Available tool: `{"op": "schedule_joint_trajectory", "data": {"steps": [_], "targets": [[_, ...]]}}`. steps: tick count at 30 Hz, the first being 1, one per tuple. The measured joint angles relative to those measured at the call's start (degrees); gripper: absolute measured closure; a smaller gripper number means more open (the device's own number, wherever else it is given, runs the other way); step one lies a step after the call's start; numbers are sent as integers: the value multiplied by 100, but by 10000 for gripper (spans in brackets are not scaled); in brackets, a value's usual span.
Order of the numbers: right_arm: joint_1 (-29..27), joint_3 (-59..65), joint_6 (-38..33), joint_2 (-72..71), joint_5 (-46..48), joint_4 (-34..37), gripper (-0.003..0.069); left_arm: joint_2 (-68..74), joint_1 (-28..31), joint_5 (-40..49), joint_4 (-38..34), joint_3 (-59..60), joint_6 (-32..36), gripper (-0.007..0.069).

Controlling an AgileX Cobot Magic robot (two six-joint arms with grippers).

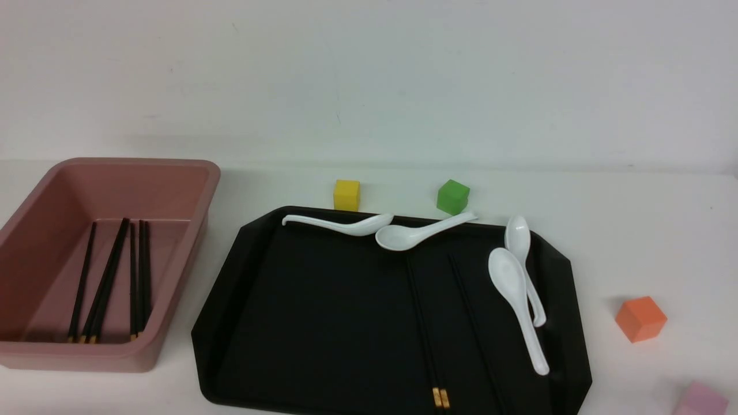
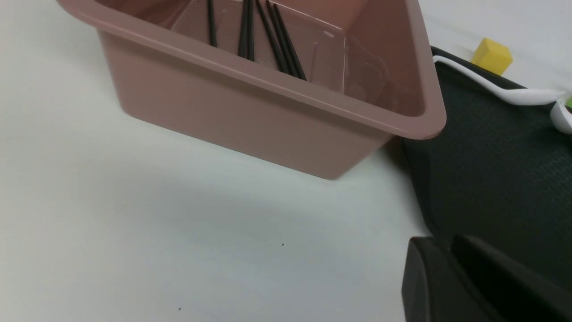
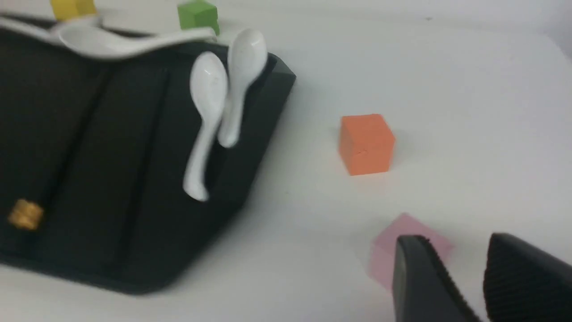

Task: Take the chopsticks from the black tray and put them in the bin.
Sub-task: Use the right arm to grab a pair of chopsticks

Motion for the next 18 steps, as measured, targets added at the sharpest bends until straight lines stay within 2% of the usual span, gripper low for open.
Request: {"op": "schedule_joint_trajectory", "data": {"steps": [1, 2, 5, 9, 18], "targets": [[0, 6, 291, 0, -35, 506, 419, 0, 0, 0, 0, 0, 0, 548], [0, 12, 291, 0, -35, 506, 419, 0, 0, 0, 0, 0, 0, 548], [0, 32, 982, 0, -206, 1901, 419, 0, 0, 0, 0, 0, 0, 544], [0, 32, 1253, 0, -350, 2915, 419, 0, 0, 0, 0, 0, 0, 543], [0, 36, 1250, 0, -546, 3600, 419, 0, 0, 0, 0, 0, 0, 542]]}}
